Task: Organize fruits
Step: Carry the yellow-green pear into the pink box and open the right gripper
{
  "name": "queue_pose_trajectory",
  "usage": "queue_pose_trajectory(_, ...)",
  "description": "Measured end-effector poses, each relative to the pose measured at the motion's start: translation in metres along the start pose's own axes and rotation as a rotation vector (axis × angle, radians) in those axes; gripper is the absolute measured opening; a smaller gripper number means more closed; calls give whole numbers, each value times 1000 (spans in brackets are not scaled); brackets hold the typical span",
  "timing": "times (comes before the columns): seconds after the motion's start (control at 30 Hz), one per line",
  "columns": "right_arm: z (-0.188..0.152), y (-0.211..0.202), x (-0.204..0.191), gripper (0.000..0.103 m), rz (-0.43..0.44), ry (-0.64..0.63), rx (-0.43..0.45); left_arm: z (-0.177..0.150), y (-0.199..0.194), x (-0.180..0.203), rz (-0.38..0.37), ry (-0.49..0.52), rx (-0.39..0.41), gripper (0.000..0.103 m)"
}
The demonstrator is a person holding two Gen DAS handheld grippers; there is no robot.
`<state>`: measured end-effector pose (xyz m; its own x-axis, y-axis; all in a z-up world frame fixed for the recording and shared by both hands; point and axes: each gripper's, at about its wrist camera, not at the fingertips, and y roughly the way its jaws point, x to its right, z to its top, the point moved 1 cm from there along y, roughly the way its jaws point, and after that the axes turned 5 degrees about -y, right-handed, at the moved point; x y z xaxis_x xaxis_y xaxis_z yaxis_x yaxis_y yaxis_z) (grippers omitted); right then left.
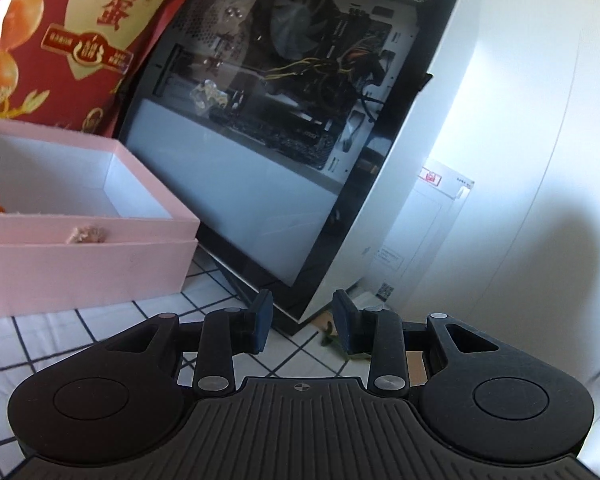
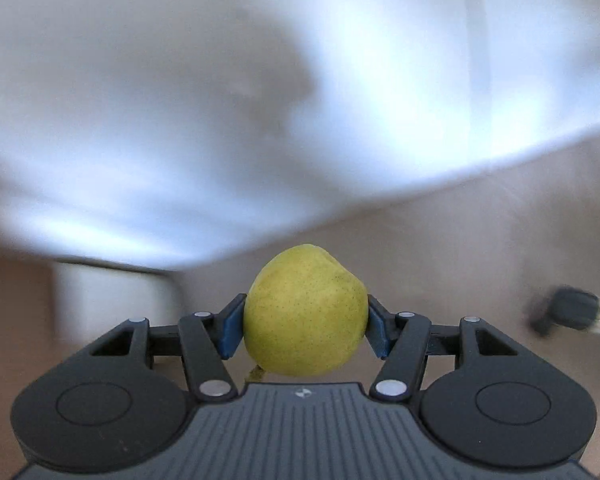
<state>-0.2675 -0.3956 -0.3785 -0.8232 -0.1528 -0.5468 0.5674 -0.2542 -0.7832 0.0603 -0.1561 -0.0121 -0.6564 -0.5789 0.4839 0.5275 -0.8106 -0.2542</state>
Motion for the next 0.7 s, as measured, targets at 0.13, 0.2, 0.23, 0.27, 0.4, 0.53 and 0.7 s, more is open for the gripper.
queue_pose_trajectory(0.13, 45, -132, -100, 60, 154, -272, 109, -1, -1, 6, 78, 49, 7, 37)
queue_pose_trajectory(0.2, 62, -192, -145, 60, 207, -414, 153, 1, -3, 4, 115, -15, -28, 37)
queue_pose_trajectory(0.23, 68, -222, -168, 60, 220, -500, 182, 4, -6, 4, 118, -63, -67, 37)
queue_pose_trajectory(0.27, 74, -247, -188, 60, 228, -578, 204, 7, -12, 6, 125, -91, -98, 37)
queue_pose_trajectory(0.4, 78, -324, -261, 60, 289, -871, 258, 31, -62, 27, 242, -70, -105, 37)
queue_pose_trajectory(0.53, 55, -350, -314, 60, 361, -1147, 294, 55, -123, 32, 354, -109, -100, 37)
queue_pose_trajectory(0.7, 53, -340, -382, 60, 675, -1055, -9, 65, -190, 29, 449, -153, -46, 37)
